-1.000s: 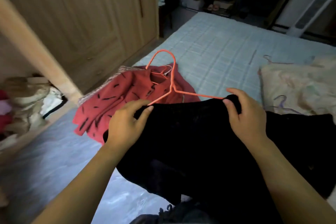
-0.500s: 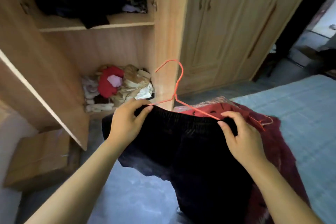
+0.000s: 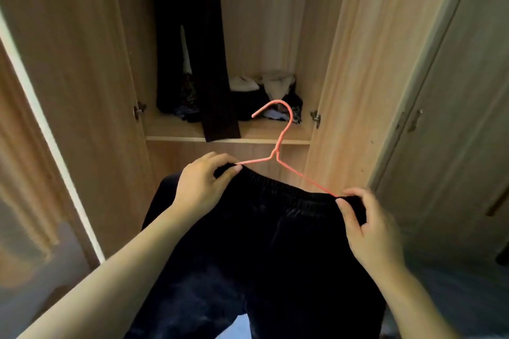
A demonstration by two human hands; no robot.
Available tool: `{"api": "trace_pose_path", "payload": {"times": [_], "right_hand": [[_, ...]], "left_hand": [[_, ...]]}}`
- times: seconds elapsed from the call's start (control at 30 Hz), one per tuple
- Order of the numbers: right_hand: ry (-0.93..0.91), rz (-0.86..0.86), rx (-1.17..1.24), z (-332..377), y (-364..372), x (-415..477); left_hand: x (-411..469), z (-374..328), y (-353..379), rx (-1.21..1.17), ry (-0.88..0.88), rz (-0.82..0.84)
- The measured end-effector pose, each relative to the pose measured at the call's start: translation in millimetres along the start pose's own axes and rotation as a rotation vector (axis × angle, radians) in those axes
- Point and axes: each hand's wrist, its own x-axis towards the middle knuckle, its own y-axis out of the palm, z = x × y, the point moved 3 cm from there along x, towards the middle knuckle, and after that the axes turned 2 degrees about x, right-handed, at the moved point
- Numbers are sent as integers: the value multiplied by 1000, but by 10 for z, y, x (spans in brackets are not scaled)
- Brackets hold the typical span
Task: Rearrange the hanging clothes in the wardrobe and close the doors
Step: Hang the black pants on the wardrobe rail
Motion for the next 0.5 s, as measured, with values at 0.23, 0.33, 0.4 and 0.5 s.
{"api": "trace_pose_path", "payload": {"times": [0.23, 0.33, 0.4, 0.5], "right_hand": [[-50, 7, 197, -258, 447, 1547], [-60, -37, 141, -367, 545, 2128], [-96, -126, 76, -410, 602, 2527], [-142, -291, 28, -383, 674, 3174]], "left_hand": [[1583, 162, 209, -27, 37, -85], [2227, 218, 348, -81, 33, -127], [2655, 262, 454, -113, 66, -168], [3340, 318, 572, -163, 121, -212]]}}
